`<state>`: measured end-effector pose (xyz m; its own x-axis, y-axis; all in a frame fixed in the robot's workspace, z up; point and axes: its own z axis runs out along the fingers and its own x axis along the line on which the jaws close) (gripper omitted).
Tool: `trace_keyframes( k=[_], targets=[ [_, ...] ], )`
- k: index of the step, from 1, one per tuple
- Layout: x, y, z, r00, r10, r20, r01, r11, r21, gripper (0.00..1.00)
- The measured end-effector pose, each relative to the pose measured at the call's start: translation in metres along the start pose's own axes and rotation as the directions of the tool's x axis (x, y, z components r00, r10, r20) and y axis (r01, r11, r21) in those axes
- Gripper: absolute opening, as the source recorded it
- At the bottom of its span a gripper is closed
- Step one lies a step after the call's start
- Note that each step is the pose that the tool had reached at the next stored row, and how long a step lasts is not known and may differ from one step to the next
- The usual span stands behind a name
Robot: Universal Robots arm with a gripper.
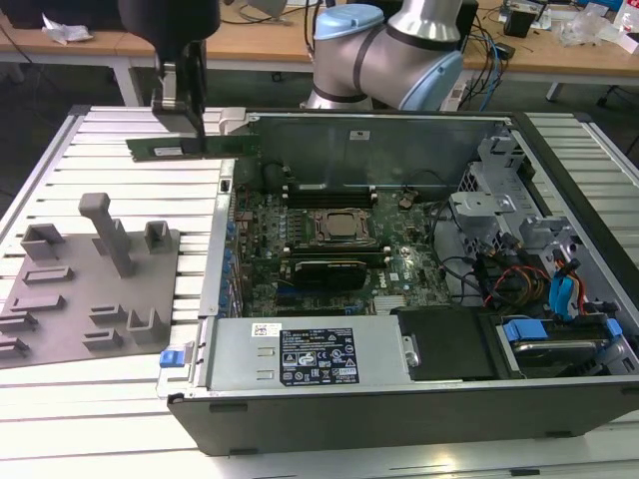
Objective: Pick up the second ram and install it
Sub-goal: 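Pick up the second ram and move it above second insertion slot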
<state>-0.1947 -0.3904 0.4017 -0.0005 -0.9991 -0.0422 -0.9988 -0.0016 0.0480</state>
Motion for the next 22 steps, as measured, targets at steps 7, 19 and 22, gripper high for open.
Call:
trace_keyframes(
  k=[7,19,22],
  targets=[
    [-0.0014,-0.0354,-0.0009,1.0000,0.000,0.0000,0.000,1.0000,-0.0002,0.14],
    [-0.0018,-0.0957,-0.0035,1.0000,0.000,0.0000,0.000,1.0000,-0.0007,0.14],
    [-0.0019,-0.1068,-0.0039,1.0000,0.000,0.0000,0.000,1.0000,-0.0011,0.14]
  ],
)
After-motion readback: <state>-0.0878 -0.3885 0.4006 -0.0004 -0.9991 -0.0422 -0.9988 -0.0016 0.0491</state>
